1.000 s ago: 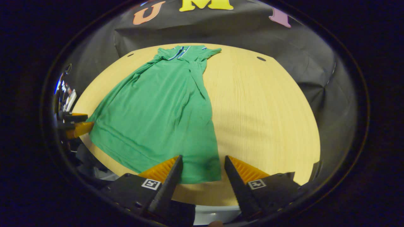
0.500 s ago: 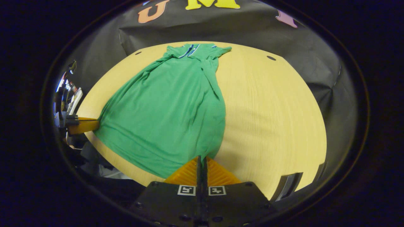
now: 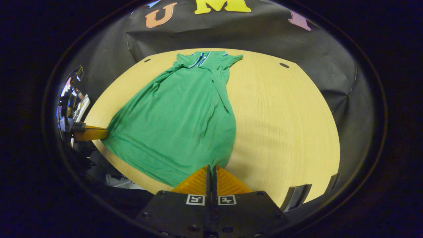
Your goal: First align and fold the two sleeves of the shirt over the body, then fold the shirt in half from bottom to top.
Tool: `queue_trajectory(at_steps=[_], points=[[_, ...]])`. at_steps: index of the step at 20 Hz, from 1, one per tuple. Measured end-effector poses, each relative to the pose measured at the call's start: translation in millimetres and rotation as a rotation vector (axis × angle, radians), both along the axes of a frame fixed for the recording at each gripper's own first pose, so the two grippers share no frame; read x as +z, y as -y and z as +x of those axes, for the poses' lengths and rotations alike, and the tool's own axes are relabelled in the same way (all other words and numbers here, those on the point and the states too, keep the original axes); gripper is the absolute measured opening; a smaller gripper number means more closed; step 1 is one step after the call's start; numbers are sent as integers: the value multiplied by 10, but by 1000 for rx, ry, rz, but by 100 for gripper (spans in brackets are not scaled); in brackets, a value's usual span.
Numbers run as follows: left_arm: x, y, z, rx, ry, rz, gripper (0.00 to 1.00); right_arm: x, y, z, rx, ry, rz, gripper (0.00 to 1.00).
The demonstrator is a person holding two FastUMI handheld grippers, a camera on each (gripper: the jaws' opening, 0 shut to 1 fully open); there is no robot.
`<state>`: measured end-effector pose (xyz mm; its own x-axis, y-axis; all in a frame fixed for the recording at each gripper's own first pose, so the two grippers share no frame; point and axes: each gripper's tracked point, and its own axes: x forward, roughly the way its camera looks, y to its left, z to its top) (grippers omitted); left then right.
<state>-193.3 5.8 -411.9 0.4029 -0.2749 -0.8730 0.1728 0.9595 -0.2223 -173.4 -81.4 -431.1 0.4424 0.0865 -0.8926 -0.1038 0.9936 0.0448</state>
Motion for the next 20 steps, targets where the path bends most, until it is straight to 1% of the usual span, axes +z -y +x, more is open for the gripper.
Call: queue_trajectory(at_steps=[2, 4, 9, 13, 17, 20], points=[[60, 35, 35, 0, 3, -19, 7, 60, 8, 53, 7, 11, 4, 0], [139, 45, 116, -8, 22, -25, 7, 161, 12, 146, -7, 33, 19, 0], [410, 99, 437, -48, 118, -26, 7, 446, 71, 477, -35, 103, 42, 0], [675, 117, 789, -19, 195, -44, 6, 666, 117, 745, -47, 156, 55, 0], [949, 221, 1088, -35, 277, -66, 6, 882, 167, 1017, -90, 201, 95, 0], [1099, 281, 1359, -28, 330, -75, 7, 1039, 225, 1265, -101, 241, 126, 0]])
